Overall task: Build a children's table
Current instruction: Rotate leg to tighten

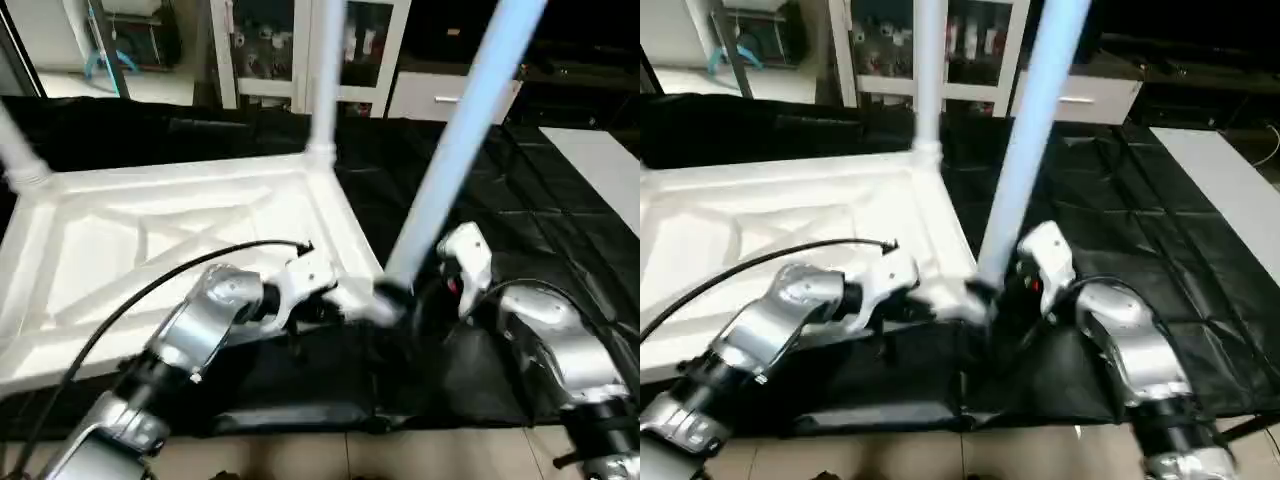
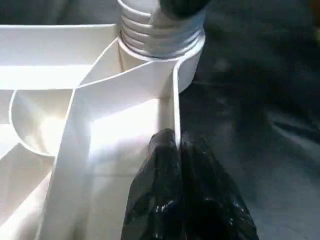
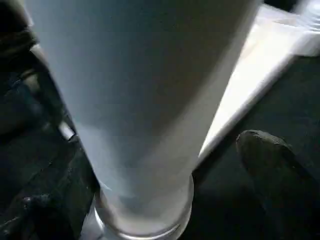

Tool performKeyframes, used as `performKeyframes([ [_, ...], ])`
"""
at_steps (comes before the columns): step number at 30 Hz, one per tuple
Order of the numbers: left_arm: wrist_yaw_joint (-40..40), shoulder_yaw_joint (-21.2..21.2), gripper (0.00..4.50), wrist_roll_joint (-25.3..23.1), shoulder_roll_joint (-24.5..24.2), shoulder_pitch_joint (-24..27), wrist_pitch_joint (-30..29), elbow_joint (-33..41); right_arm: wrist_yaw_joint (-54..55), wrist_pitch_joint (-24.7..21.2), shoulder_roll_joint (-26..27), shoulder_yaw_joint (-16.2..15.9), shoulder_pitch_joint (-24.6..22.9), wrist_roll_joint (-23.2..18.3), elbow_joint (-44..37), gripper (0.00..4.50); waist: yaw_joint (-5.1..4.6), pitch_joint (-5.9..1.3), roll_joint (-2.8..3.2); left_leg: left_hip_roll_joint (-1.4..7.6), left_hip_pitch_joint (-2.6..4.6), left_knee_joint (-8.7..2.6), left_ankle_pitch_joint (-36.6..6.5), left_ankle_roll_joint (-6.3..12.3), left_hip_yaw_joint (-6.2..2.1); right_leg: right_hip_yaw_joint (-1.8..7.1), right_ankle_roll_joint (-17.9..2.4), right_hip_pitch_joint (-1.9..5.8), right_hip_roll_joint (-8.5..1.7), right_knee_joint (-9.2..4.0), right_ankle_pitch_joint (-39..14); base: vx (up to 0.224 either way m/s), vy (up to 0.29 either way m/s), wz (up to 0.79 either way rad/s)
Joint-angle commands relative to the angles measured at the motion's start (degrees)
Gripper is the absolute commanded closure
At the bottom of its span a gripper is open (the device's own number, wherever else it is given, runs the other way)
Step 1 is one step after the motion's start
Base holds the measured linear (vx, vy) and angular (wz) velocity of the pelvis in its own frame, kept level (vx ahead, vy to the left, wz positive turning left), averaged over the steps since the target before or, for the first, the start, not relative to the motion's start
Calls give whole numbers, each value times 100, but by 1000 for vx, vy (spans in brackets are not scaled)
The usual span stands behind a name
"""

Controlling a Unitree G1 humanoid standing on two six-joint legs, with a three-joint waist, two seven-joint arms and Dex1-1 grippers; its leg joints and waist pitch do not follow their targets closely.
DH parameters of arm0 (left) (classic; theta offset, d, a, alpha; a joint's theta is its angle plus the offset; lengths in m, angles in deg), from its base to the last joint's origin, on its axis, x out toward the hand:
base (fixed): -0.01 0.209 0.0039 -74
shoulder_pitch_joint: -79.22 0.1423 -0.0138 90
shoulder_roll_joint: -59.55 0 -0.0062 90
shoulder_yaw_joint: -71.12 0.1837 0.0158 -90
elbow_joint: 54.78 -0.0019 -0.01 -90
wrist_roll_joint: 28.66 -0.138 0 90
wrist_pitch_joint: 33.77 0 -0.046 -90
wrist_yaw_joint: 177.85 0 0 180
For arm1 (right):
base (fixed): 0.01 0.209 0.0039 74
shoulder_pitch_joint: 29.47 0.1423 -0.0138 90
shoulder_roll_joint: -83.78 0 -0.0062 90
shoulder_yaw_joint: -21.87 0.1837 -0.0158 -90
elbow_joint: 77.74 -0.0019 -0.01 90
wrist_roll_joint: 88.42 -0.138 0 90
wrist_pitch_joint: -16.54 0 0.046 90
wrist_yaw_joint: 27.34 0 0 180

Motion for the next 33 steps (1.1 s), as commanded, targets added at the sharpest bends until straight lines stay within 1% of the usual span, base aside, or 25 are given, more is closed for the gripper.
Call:
performKeyframes([
  [1,373,190,450,176,-45,97,12,178,-202,-9,-275,29,16,138,118,5,-24,-314,3,161,82,-439,-1820,165,-55,190,-941,278,-211,-379,-2041,0,0,0],
  [2,433,221,450,168,-104,129,16,223,-373,-66,-343,-13,31,93,151,5,-31,-309,-1,153,76,-439,-1837,160,-58,188,-911,279,-211,-389,-2128,0,0,0],
  [3,473,228,450,181,-153,161,-3,274,-694,-85,-409,-100,58,1,212,5,-22,-314,-28,153,74,-434,-1829,166,-65,184,-887,288,-224,-387,-2225,0,0,0],
  [4,478,226,450,193,-166,171,-17,297,-807,-93,-426,-129,63,-34,228,5,-19,-315,-20,153,76,-431,-1827,169,-65,187,-883,283,-225,-392,-2244,0,0,0],
  [5,486,214,450,196,-174,182,-29,320,-899,-48,-412,-167,75,-37,280,5,-27,-312,-34,154,69,-430,-1826,177,-63,186,-875,278,-221,-399,-2263,0,0,0],
  [6,491,211,450,194,-175,182,-29,319,-919,-34,-402,-178,82,-34,300,5,-28,-314,-33,151,71,-427,-1808,173,-63,184,-871,274,-222,-401,-2279,0,0,0],
  [7,505,203,450,189,-176,181,-30,315,-973,7,-372,-207,103,-28,356,5,-26,-318,-65,153,69,-422,-1781,179,-62,182,-871,275,-223,-399,-2273,0,0,0],
  [8,508,201,450,188,-177,181,-30,314,-988,16,-364,-215,109,-27,370,5,-20,-321,-51,151,71,-420,-1729,176,-64,184,-877,275,-225,-390,-2252,0,0,0],
  [9,540,218,450,216,-211,189,-68,349,-1033,158,-302,-302,158,38,514,5,-21,-325,-49,153,68,-420,-1694,168,-66,181,-889,276,-225,-382,-2208,0,0,0],
  [11,569,231,450,228,-231,193,-82,367,-1063,214,-269,-348,198,75,621,5,-28,-329,-47,149,64,-418,-1673,160,-66,177,-923,280,-223,-367,-2144,0,0,0],
  [12,595,247,450,245,-261,196,-94,397,-1088,340,-205,-403,286,149,831,21,-30,-328,-46,149,61,-417,-1679,147,-64,178,-929,277,-221,-367,-2134,0,0,0],
  [13,601,251,450,250,-269,196,-96,403,-1097,368,-187,-416,313,165,889,21,-35,-335,-43,145,65,-412,-1676,144,-64,175,-948,275,-221,-365,-2119,0,0,0],
  [14,617,262,450,260,-288,191,-102,413,-1146,456,-151,-460,376,215,1023,21,-37,-339,-48,143,59,-412,-1661,146,-62,176,-961,291,-217,-365,-2060,0,0,0],
  [15,637,274,450,262,-303,185,-110,422,-1215,588,-131,-524,422,295,1145,21,-40,-348,-45,146,63,-405,-1641,146,-60,175,-1015,285,-218,-348,-1962,0,0,0],
  [16,647,280,450,258,-306,182,-111,421,-1267,686,-129,-584,439,360,1217,48,-42,-348,-39,144,55,-409,-1587,152,-63,173,-1048,304,-210,-334,-1864,0,0,0],
  [18,656,286,450,247,-306,180,-106,415,-1312,785,-114,-642,463,418,1307,54,-47,-347,-45,141,59,-402,-1564,159,-56,175,-1083,306,-206,-329,-1781,0,0,0],
  [20,660,292,450,241,-306,176,-104,412,-1326,849,-91,-663,496,439,1392,62,-50,-340,-46,142,61,-405,-1624,174,-57,174,-1070,306,-207,-338,-1872,0,0,0],
  [21,658,298,450,245,-310,171,-110,416,-1301,888,-52,-649,551,429,1471,85,-56,-339,-48,142,60,-405,-1661,167,-58,175,-1054,302,-210,-344,-1956,0,0,0],
  [25,640,319,450,267,-328,170,-126,430,-1320,1033,8,-601,633,417,1606,104,-87,-333,-44,144,58,-415,-1807,127,-77,165,-982,301,-212,-368,-2177,0,0,0],
  [26,637,323,450,270,-331,171,-127,432,-1330,1050,11,-599,639,417,1624,116,-93,-332,-69,144,64,-411,-1832,128,-72,165,-969,293,-213,-378,-2219,0,0,0],
  [27,637,331,450,279,-339,181,-131,440,-1357,1083,12,-598,639,414,1646,127,-104,-328,-62,144,64,-411,-1862,125,-78,164,-951,288,-213,-383,-2296,0,0,0],
  [29,653,340,450,284,-354,200,-143,456,-1406,1151,13,-591,628,412,1685,135,-110,-336,-61,147,63,-409,-1826,137,-80,166,-962,294,-213,-372,-2228,0,0,0],
  [32,663,353,450,281,-371,226,-138,466,-1472,1229,29,-555,585,387,1721,164,-116,-343,-60,147,60,-405,-1738,159,-75,167,-1029,298,-206,-350,-2048,0,0,0],
  [33,665,355,450,283,-374,226,-139,467,-1481,1230,38,-539,568,369,1718,166,-116,-346,-61,148,59,-404,-1710,169,-73,169,-1053,303,-205,-342,-1981,0,0,0],
])
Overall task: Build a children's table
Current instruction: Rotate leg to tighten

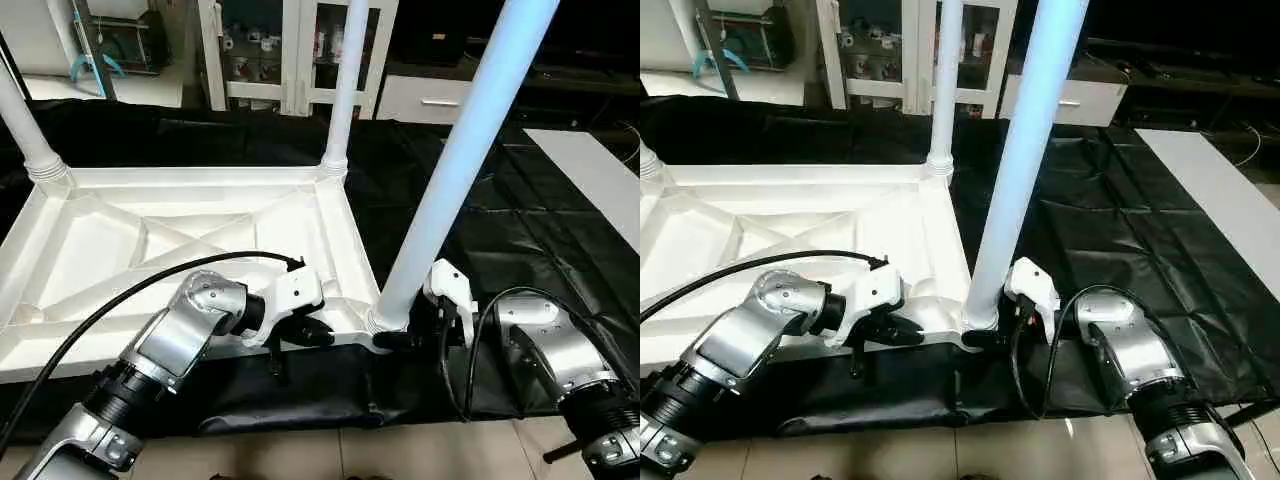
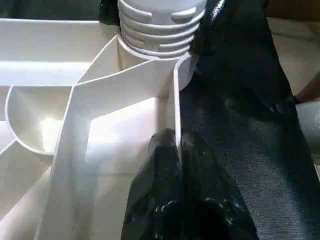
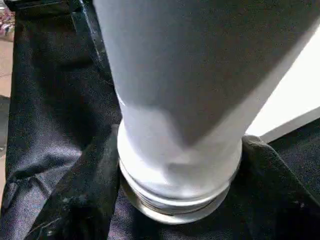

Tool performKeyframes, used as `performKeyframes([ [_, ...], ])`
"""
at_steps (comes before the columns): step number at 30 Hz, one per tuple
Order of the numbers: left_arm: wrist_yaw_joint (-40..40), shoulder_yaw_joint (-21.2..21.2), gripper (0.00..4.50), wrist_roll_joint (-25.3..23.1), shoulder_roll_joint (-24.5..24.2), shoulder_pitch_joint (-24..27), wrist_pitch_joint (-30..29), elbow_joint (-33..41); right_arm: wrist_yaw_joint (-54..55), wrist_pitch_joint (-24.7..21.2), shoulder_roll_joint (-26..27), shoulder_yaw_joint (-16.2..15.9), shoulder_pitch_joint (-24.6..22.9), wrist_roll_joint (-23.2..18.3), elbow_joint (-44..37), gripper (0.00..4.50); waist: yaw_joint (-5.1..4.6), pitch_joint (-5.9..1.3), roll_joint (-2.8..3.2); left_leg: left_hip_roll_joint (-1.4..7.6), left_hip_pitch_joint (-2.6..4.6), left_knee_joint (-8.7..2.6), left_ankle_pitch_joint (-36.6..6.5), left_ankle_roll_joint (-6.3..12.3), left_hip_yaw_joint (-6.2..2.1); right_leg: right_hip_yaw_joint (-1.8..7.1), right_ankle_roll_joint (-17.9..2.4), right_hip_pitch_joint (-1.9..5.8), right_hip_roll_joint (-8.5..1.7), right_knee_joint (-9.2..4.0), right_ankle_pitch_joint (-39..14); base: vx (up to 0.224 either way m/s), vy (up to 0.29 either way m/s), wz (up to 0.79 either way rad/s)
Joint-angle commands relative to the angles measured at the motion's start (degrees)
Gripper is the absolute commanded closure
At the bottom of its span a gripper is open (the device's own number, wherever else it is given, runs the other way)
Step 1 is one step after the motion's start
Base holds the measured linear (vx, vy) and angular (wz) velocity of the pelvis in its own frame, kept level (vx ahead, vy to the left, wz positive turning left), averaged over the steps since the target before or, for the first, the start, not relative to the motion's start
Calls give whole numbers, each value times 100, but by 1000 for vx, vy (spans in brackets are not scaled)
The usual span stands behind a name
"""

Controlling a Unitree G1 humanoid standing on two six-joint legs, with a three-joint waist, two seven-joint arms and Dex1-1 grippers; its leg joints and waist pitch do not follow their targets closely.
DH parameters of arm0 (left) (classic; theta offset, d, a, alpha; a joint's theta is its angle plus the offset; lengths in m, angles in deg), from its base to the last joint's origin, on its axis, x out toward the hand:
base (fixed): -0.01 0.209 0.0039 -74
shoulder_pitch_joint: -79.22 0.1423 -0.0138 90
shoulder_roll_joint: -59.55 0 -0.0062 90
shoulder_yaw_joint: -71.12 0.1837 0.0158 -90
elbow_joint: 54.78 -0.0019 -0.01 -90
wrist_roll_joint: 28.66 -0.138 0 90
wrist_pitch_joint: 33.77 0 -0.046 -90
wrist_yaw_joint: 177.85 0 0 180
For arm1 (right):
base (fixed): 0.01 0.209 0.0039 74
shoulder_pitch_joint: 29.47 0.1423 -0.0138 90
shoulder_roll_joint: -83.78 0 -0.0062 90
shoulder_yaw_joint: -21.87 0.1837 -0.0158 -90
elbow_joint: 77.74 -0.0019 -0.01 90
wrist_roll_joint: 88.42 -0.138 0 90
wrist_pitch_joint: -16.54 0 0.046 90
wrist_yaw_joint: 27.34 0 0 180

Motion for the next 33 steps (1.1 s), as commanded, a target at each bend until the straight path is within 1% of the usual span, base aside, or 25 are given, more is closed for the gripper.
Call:
performKeyframes([
  [1,310,272,450,103,33,85,-14,185,21,19,-25,86,30,56,116,171,10,-325,6,140,51,-428,-1698,176,-67,175,-1063,293,-210,-349,-1961,0,0,0],
  [3,312,274,450,104,32,85,-17,185,22,18,-16,100,12,37,110,174,10,-325,9,141,56,-427,-1703,182,-65,175,-1073,291,-208,-349,-1954,0,0,0],
  [4,319,281,450,104,27,87,-18,183,28,42,-6,110,-11,26,109,174,14,-328,37,140,55,-428,-1706,174,-69,176,-1082,295,-210,-344,-1935,0,0,0],
  [11,355,326,450,103,0,97,-17,167,22,97,53,171,-88,-47,126,175,8,-331,29,141,57,-428,-1735,166,-65,174,-1116,299,-206,-342,-1861,0,0,0],
  [12,342,332,450,93,2,101,-23,158,61,52,97,227,-105,-113,120,175,3,-333,21,139,56,-427,-1725,171,-66,173,-1117,304,-205,-338,-1857,0,0,0],
  [14,342,332,450,93,2,101,-23,158,61,52,97,227,-105,-113,120,175,4,-329,26,140,59,-427,-1739,173,-66,172,-1126,298,-205,-342,-1880,0,0,0],
  [15,-58,246,450,-37,177,52,-18,-61,551,-304,448,645,-124,-525,153,175,-4,-322,8,133,61,-423,-1739,184,-56,184,-1126,289,-205,-354,-1920,0,0,0],
  [16,-58,246,450,-37,177,52,-18,-61,551,-304,448,645,-124,-525,153,175,3,-322,19,133,63,-427,-1761,164,-64,178,-1120,284,-210,-360,-1968,0,0,0],
  [17,-372,169,450,-127,321,-4,-1,-244,854,-490,666,895,-135,-773,191,175,-4,-325,12,134,63,-436,-1831,118,-75,163,-1058,290,-207,-368,-2101,0,0,0],
  [18,-669,88,450,-187,478,-62,-17,-412,1134,-676,874,1121,-156,-1015,216,175,-14,-317,8,134,73,-437,-1892,95,-73,168,-1015,273,-204,-385,-2193,0,0,0],
  [19,-699,80,450,-193,493,-68,-19,-429,1161,-695,895,1144,-158,-1039,219,176,-24,-310,-16,127,73,-433,-1913,94,-66,169,-996,263,-195,-400,-2240,0,0,0],
  [20,-1020,-12,450,-242,670,-134,-34,-607,1414,-837,1139,1307,-220,-1255,208,176,-24,-306,13,126,75,-440,-1983,43,-91,154,-926,264,-209,-412,-2428,0,0,0],
  [21,-1020,-12,450,-242,670,-134,-34,-607,1414,-837,1139,1307,-220,-1255,208,176,-31,-305,-3,126,76,-440,-2030,22,-93,148,-868,257,-215,-434,-2550,0,0,0],
  [22,-1290,-78,450,-281,826,-197,-54,-760,1554,-914,1291,1393,-267,-1377,189,176,-19,-307,7,122,88,-438,-2110,-10,-108,132,-783,255,-228,-450,-2759,0,0,0],
  [23,-1609,-123,450,-346,1017,-288,-88,-948,1678,-833,1448,1319,-339,-1317,128,176,-32,-289,34,120,91,-444,-2200,-20,-109,129,-714,228,-221,-484,-2878,0,0,0],
  [24,-1804,-143,450,-390,1133,-348,-106,-1065,1737,-749,1537,1248,-383,-1240,88,176,-32,-291,18,114,113,-432,-2321,-43,-121,107,-641,217,-231,-518,-3053,0,0,0],
  [25,-2279,-159,450,-538,1378,-493,-104,-1312,1934,-523,1772,1090,-390,-1058,26,176,-43,-284,41,111,96,-440,-2392,-42,-132,98,-570,217,-236,-534,-3183,0,0,0],
  [26,-2406,-176,450,-563,1464,-544,-146,-1389,2054,-481,1881,1093,-361,-1000,29,176,-58,-271,34,111,105,-444,-2429,-50,-130,95,-523,197,-230,-571,-3266,0,0,0],
  [27,-2406,-176,450,-563,1464,-544,-146,-1389,2054,-481,1881,1093,-361,-1000,29,176,-52,-283,48,105,125,-431,-2477,-63,-139,80,-510,193,-240,-569,-3317,0,0,0],
  [28,-2701,-223,450,-629,1623,-656,-225,-1540,2509,-391,2043,1045,-239,-698,215,176,-59,-285,27,91,114,-430,-2504,-43,-153,58,-464,212,-243,-586,-3434,0,0,0],
  [29,-2841,-247,450,-662,1688,-713,-256,-1611,2795,-359,2107,1017,-163,-516,354,176,-88,-261,56,97,113,-440,-2577,-69,-159,51,-445,174,-236,-604,-3515,0,0,0],
  [30,-2841,-247,450,-662,1688,-713,-256,-1611,2795,-359,2107,1017,-163,-516,354,176,-123,-270,46,78,124,-430,-2695,-83,-186,-2,-373,204,-238,-637,-3696,0,0,0],
  [31,-2917,-262,450,-684,1725,-745,-265,-1656,2950,-353,2145,1009,-126,-414,419,176,-123,-282,52,81,124,-429,-2691,-75,-194,-9,-355,222,-252,-642,-3696,0,0,0],
  [32,-3034,-285,450,-718,1781,-793,-280,-1724,3188,-345,2203,998,-70,-259,519,176,-140,-281,67,95,95,-452,-2629,-55,-210,-4,-375,238,-265,-646,-3568,0,0,0],
  [33,-3440,-387,450,-811,1980,-925,-228,-1935,3786,-273,2351,925,64,117,824,176,-177,-272,81,88,69,-467,-2647,-76,-227,-25,-404,243,-251,-645,-3485,0,0,0],
])
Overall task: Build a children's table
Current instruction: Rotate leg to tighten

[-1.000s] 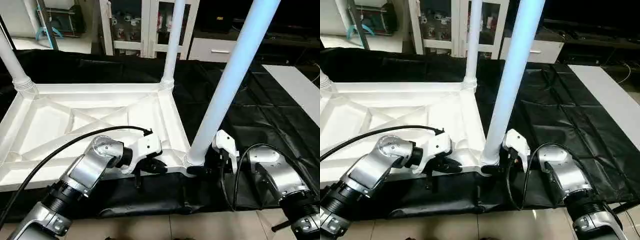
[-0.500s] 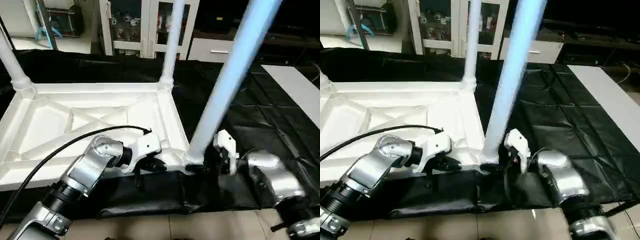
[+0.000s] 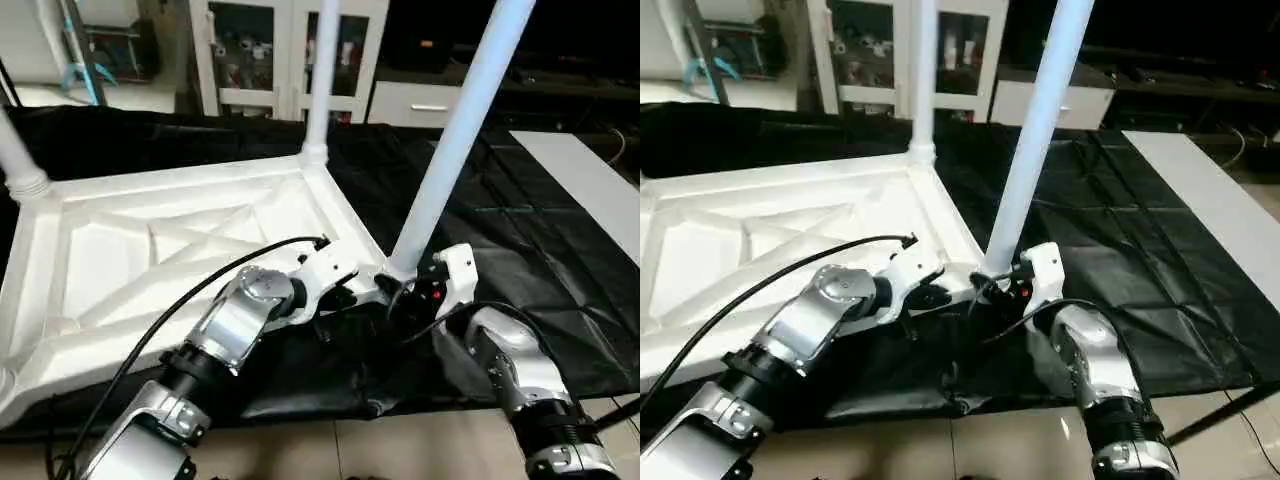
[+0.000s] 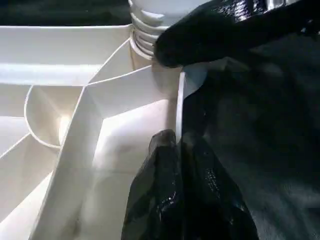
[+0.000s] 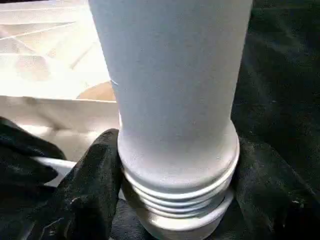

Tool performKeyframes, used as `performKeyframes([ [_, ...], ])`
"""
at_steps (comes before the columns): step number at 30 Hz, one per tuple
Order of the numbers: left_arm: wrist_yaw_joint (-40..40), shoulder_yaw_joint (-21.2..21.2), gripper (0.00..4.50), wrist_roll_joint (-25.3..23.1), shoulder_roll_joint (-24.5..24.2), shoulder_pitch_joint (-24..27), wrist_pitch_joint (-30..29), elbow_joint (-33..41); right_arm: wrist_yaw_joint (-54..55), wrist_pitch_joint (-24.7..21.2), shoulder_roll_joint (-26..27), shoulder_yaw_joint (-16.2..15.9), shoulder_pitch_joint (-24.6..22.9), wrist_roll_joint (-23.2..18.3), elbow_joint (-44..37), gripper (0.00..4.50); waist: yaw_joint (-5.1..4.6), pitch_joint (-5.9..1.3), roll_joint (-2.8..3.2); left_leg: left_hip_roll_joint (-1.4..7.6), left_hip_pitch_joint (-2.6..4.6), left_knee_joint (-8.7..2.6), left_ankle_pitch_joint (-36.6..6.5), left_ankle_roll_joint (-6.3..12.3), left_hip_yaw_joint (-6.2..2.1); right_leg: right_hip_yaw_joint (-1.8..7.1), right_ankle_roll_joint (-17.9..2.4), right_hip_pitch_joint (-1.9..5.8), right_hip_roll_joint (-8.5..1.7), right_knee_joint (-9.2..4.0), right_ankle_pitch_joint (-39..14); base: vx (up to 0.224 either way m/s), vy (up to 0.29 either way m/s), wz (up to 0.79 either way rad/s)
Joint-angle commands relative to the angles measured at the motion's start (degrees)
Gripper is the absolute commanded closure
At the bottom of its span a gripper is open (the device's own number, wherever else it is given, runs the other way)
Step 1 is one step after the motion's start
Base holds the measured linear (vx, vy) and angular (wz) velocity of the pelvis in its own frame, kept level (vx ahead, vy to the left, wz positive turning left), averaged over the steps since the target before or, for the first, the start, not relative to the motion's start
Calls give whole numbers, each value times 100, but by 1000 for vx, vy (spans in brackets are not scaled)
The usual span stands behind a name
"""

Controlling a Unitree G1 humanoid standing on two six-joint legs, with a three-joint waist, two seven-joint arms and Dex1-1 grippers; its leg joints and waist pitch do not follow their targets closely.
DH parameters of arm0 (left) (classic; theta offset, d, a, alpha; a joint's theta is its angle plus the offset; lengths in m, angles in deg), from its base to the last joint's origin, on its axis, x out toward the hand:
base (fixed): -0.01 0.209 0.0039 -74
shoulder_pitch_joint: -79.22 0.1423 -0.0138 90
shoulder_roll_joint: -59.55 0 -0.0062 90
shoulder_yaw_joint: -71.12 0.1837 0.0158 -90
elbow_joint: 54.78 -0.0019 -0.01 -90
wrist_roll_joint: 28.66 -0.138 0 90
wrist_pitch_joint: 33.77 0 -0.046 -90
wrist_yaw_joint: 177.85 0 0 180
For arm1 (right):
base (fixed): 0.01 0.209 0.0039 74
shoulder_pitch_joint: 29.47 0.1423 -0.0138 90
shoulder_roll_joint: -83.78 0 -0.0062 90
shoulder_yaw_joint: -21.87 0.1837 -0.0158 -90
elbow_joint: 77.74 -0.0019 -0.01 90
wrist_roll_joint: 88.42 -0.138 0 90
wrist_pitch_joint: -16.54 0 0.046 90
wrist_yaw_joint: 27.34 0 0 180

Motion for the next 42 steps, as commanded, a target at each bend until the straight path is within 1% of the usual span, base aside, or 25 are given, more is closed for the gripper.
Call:
performKeyframes([
  [1,-1324,-216,450,-218,574,-288,53,-543,598,175,722,-557,264,428,365,176,-93,-270,52,83,76,-500,-2731,-126,-138,28,-418,149,-242,-547,-3521,0,0,0],
  [2,-1418,-240,450,-234,641,-323,83,-590,706,237,801,-568,298,477,445,176,-110,-276,22,81,84,-488,-2779,-122,-141,10,-399,151,-243,-561,-3562,0,0,0],
  [3,-1525,-280,450,-247,715,-359,133,-645,829,321,882,-576,335,538,527,176,-99,-283,44,79,121,-476,-2815,-80,-146,3,-387,149,-266,-582,-3583,0,0,0],
  [5,-1702,-371,450,-237,852,-427,258,-744,989,513,1098,-553,429,587,705,176,-118,-262,30,89,115,-491,-2877,-20,-145,-27,-388,146,-266,-609,-3561,0,0,0],
  [6,-1702,-371,450,-237,852,-427,258,-744,989,513,1098,-553,429,587,705,176,-121,-264,63,100,133,-501,-2947,-11,-152,-49,-386,160,-277,-626,-3530,0,0,0],
  [7,-1731,-387,450,-229,861,-433,297,-758,996,562,1140,-540,453,589,740,176,-124,-270,61,105,119,-510,-2934,12,-152,-67,-401,189,-285,-629,-3425,0,0,0],
  [11,-1698,-414,450,-203,806,-422,448,-780,861,637,1252,-465,488,478,774,176,-130,-255,42,96,120,-522,-2955,41,-144,-64,-408,169,-298,-630,-3469,0,0,0],
  [12,-1641,-438,450,-222,748,-408,494,-803,654,570,1247,-405,439,344,656,120,-137,-249,49,95,121,-524,-2978,42,-146,-67,-396,163,-302,-636,-3511,0,0,0],
  [15,-1534,-456,450,-228,687,-393,548,-816,609,623,1191,-349,374,270,520,103,-175,-241,46,84,109,-525,-3051,49,-160,-96,-312,163,-313,-653,-3665,0,0,0],
  [17,-1462,-442,450,-231,654,-387,575,-815,589,646,1171,-305,355,225,474,89,-269,-244,42,75,-3,-552,-3065,35,-209,-155,-191,261,-321,-655,-3813,0,0,0],
  [18,-1303,-413,450,-218,579,-345,592,-756,549,656,1095,-258,287,170,320,58,-318,-254,85,112,-61,-591,-3058,-9,-260,-175,-221,321,-356,-632,-3712,-11,18,-21],
  [19,-1100,-378,450,-188,482,-271,594,-646,479,642,984,-222,183,116,90,58,-340,-254,104,130,-60,-605,-3076,-19,-279,-193,-262,342,-367,-634,-3601,-11,18,-21],
  [20,-985,-354,450,-177,416,-212,569,-562,471,635,909,-204,114,108,-52,52,-351,-282,129,155,-28,-605,-3029,-39,-295,-166,-427,342,-388,-598,-3178,0,0,0],
  [21,-830,-312,450,-168,315,-123,577,-448,446,641,799,-181,28,102,-220,52,-322,-262,130,153,16,-600,-2985,-3,-251,-114,-641,265,-366,-580,-2822,0,0,0],
  [23,-513,-250,450,-113,131,60,558,-216,305,595,586,-137,-102,61,-501,22,-290,-238,96,135,54,-581,-2973,73,-197,-60,-800,219,-368,-567,-2787,0,0,0],
  [24,-438,-228,450,-108,87,95,563,-168,258,567,535,-132,-127,42,-569,17,-273,-245,104,137,20,-585,-2840,101,-188,-37,-831,245,-371,-537,-2752,0,0,0],
  [28,-18,-125,450,-63,-200,325,560,144,-147,362,117,-91,-313,38,-1059,6,-218,-263,79,140,-12,-585,-2467,145,-164,9,-871,279,-359,-476,-2511,0,0,0],
  [30,357,-56,450,17,-433,495,470,412,-837,-10,-435,-274,-552,-24,-1546,6,-121,-259,54,147,-13,-573,-2199,226,-119,53,-898,281,-346,-425,-2373,0,0,0],
  [32,491,-21,450,34,-533,545,471,480,-1217,-153,-704,-374,-687,-100,-1779,6,-48,-268,38,144,47,-548,-2009,302,-59,95,-941,244,-321,-406,-2233,0,0,0],
  [34,744,35,450,77,-724,633,514,600,-1829,-319,-1208,-496,-911,-205,-2145,6,3,-243,22,137,61,-528,-2015,374,-12,143,-934,194,-308,-404,-2363,0,0,0],
  [35,979,75,450,129,-851,692,528,697,-2069,-381,-1447,-471,-983,-257,-2273,6,41,-257,32,146,66,-524,-1961,392,-13,153,-903,208,-324,-400,-2452,0,0,0],
  [38,1522,218,450,232,-1111,806,734,913,-2236,-366,-1664,-340,-925,-287,-2230,6,76,-288,33,163,10,-531,-1554,388,-19,146,-972,261,-316,-329,-2093,0,0,0],
  [39,1833,302,450,323,-1252,879,752,1089,-2313,-420,-1739,-299,-849,-332,-2184,6,88,-297,67,164,28,-526,-1471,377,-15,150,-1026,256,-312,-314,-1965,0,0,0],
  [40,2008,349,450,388,-1326,921,761,1204,-2389,-444,-1787,-310,-805,-355,-2171,6,88,-301,62,165,13,-529,-1419,365,-18,149,-1052,271,-309,-296,-1899,0,0,0],
  [42,2203,407,450,471,-1403,955,683,1349,-2541,-550,-1845,-354,-732,-432,-2173,6,119,-295,81,178,48,-529,-1361,343,0,154,-1177,260,-281,-270,-1671,0,0,0],
])
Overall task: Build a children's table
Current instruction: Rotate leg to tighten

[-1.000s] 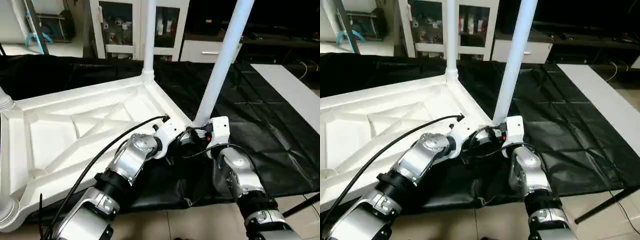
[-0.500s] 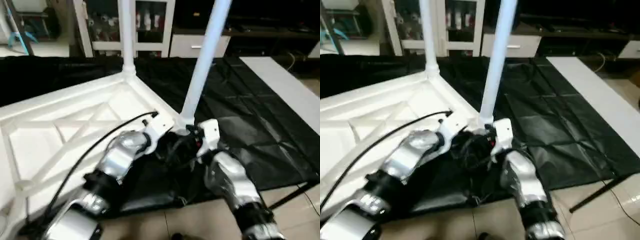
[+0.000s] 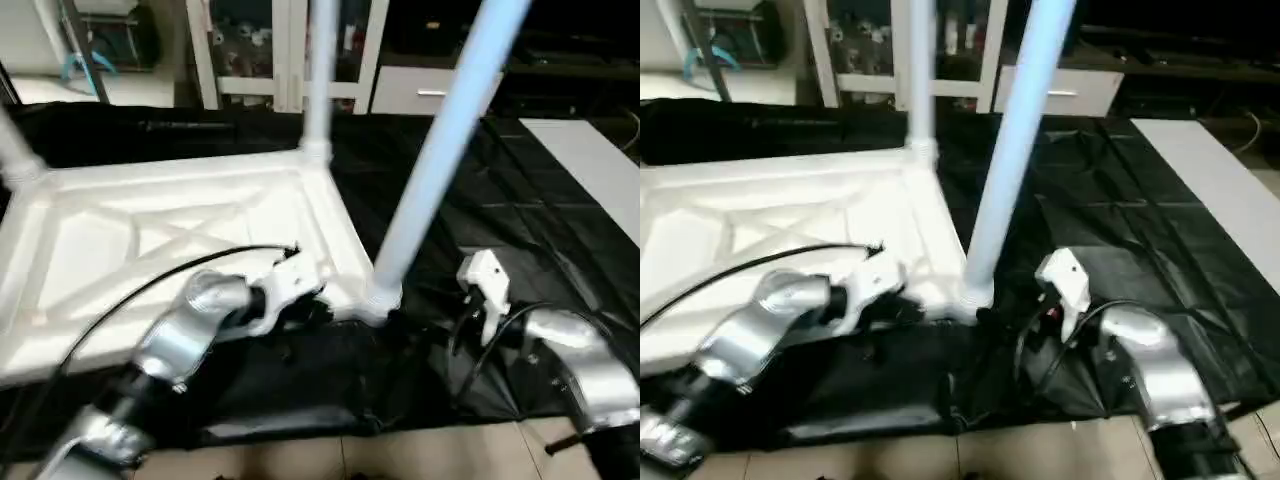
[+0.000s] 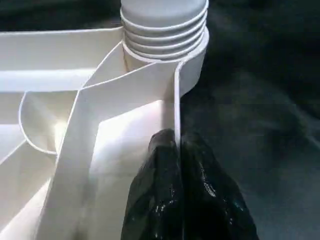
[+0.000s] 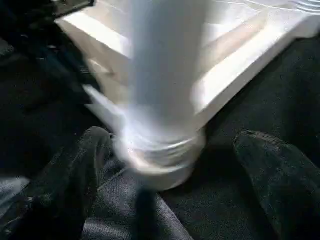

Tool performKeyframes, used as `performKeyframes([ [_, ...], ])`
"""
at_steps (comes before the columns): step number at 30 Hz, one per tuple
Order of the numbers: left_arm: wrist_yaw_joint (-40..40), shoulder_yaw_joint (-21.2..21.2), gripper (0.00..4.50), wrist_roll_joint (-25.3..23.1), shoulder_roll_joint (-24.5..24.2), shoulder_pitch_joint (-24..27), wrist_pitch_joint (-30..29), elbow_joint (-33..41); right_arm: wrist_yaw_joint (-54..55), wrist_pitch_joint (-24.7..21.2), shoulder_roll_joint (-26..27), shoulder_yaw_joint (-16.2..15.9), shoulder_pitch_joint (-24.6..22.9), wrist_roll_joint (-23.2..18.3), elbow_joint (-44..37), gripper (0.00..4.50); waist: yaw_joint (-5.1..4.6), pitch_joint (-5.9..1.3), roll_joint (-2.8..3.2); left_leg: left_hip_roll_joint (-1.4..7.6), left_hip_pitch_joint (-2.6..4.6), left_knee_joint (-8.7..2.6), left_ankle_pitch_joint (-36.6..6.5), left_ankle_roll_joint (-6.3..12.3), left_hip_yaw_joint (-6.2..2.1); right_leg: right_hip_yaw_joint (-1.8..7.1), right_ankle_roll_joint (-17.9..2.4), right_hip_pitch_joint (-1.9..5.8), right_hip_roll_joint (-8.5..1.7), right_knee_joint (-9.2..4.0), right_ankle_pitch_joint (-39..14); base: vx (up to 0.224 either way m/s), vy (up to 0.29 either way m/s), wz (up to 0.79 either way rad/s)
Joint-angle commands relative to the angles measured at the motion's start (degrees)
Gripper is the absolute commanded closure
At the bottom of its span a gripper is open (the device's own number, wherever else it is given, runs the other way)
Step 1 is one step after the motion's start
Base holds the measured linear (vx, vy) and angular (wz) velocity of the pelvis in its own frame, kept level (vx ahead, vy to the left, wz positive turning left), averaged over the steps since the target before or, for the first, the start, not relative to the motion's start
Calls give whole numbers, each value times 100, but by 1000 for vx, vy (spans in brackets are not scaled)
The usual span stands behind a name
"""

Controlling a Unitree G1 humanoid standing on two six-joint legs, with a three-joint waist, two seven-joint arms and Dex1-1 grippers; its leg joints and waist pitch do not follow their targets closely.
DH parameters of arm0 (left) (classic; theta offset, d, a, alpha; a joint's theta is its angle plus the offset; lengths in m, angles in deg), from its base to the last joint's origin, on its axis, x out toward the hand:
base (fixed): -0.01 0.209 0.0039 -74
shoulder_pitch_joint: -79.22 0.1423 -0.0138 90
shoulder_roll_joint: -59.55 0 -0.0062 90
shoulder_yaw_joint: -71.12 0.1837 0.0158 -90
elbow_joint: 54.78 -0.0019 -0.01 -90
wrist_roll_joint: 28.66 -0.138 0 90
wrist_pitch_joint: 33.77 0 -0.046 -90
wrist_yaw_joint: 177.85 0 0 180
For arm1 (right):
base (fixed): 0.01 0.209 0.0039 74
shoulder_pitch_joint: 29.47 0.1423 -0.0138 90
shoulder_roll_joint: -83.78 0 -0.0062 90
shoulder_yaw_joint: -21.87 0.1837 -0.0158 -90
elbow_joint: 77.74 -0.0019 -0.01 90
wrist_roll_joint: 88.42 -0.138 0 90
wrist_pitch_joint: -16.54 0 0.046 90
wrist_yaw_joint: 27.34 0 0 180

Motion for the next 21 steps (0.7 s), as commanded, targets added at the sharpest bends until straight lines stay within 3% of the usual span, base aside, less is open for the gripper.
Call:
performKeyframes([
  [1,346,397,450,6,9,123,-87,26,-170,-115,-45,30,124,-145,-39,6,7,-339,-3,177,37,-397,-1344,335,6,262,-1169,278,-216,-291,-1657,0,0,0],
  [2,402,429,450,4,-12,115,-92,55,-346,-185,-89,-45,162,-195,-66,6,28,-342,2,180,78,-387,-1402,327,25,268,-1200,254,-211,-298,-1624,0,0,0],
  [5,532,509,450,7,-41,87,-119,105,-741,-316,-116,-350,374,-137,117,6,23,-340,-19,180,63,-398,-1448,300,20,268,-1203,285,-207,-273,-1637,0,0,0],
  [9,539,512,450,4,-36,63,-115,117,-793,-48,-7,-557,621,154,510,6,38,-336,-31,179,107,-387,-1555,216,49,287,-1152,247,-216,-302,-1862,0,0,0],
  [11,547,513,450,11,-41,58,-119,121,-795,24,16,-605,680,227,602,6,25,-342,-66,171,54,-388,-1513,189,47,287,-1126,273,-221,-273,-1918,0,0,0],
  [13,545,505,450,2,-46,49,-118,118,-905,28,52,-633,758,206,701,6,24,-333,-88,166,51,-381,-1609,182,47,304,-1019,265,-220,-285,-2122,0,0,0],
  [14,541,502,450,-8,-49,44,-119,118,-923,10,77,-623,809,180,758,34,27,-334,-82,168,57,-379,-1633,177,46,311,-1004,256,-221,-290,-2158,0,0,0],
  [21,515,504,450,-9,-73,33,-123,102,-1110,145,159,-611,1005,115,1113,92,17,-338,-91,162,57,-372,-1686,161,41,339,-1004,247,-202,-279,-2163,0,0,0],
])
